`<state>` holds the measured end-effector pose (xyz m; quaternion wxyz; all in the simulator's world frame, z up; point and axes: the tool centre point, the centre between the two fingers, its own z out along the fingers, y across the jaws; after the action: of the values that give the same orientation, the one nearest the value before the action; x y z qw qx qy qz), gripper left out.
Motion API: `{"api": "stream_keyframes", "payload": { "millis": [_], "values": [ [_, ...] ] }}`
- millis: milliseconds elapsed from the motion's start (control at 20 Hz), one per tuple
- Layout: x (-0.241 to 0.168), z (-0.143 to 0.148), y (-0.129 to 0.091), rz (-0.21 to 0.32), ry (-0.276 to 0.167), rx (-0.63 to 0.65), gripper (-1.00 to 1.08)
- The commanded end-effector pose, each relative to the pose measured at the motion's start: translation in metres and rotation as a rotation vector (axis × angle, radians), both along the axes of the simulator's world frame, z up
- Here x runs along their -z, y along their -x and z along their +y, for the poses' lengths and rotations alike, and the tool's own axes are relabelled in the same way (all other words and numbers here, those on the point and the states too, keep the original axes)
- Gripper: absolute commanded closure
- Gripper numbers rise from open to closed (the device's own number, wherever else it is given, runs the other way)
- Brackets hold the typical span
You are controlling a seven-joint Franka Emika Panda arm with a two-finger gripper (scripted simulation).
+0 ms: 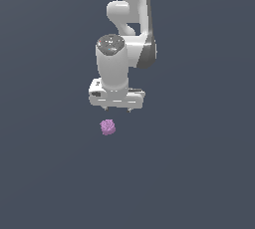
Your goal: Pick up the object and move it to a goal position.
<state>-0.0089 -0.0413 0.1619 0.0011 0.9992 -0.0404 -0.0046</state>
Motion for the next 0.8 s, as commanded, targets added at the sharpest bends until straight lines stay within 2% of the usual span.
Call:
{"api": "stream_keyframes", "payload": {
  "millis": [0, 750],
  "values": [
    [0.000, 0.000, 0.000, 0.000, 0.000, 0.000, -0.92],
    [-0.009, -0.013, 0.000, -0.007, 0.002, -0.011, -0.92]
  ]
}}
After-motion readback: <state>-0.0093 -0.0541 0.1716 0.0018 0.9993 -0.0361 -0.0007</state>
